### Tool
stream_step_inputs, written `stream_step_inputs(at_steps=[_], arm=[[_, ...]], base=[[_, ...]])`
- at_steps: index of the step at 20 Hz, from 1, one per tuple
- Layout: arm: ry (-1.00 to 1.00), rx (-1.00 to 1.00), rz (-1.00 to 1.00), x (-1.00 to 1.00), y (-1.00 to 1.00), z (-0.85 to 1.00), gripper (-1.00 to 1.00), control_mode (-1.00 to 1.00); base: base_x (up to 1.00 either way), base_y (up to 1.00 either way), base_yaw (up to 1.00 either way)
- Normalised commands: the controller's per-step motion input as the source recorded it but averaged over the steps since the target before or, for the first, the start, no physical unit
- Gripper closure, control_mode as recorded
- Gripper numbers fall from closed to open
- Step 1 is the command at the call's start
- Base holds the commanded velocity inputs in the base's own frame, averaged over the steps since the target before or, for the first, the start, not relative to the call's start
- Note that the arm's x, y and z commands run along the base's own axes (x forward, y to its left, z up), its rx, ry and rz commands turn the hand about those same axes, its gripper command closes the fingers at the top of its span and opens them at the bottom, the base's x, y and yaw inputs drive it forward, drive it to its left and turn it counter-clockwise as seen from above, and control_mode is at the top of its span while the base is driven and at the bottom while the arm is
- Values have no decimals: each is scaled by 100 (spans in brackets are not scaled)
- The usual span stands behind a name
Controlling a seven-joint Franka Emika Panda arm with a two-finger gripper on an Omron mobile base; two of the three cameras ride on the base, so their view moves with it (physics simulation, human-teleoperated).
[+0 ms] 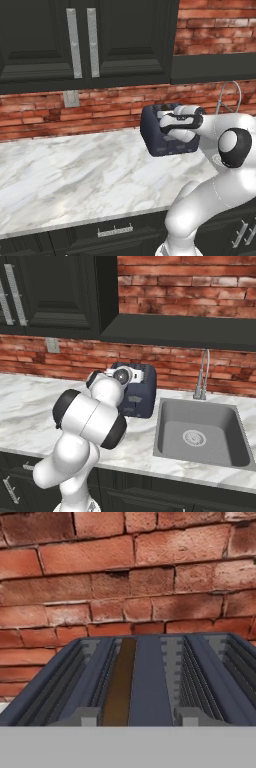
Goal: Start the toaster. Once the lever pops up, take the bread to the plate on the dining counter.
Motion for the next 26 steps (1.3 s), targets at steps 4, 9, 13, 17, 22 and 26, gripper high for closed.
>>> stream_step_inputs(at_steps=[4, 9, 13, 17, 22, 26], arm=[[-1, 0, 0, 0, 8, 10, 100, -100], [0, 0, 0, -1, 7, 4, 100, -100], [-1, 0, 2, 0, 2, 7, 100, -100], [-3, -2, 5, 0, 2, 16, 100, -100], [-3, -3, 8, -1, 3, 16, 100, -100], [-1, -3, 6, -1, 0, 15, 100, -100]], base=[[0, 0, 0], [0, 0, 0], [0, 0, 0], [0, 0, 0], [0, 0, 0], [0, 0, 0]])
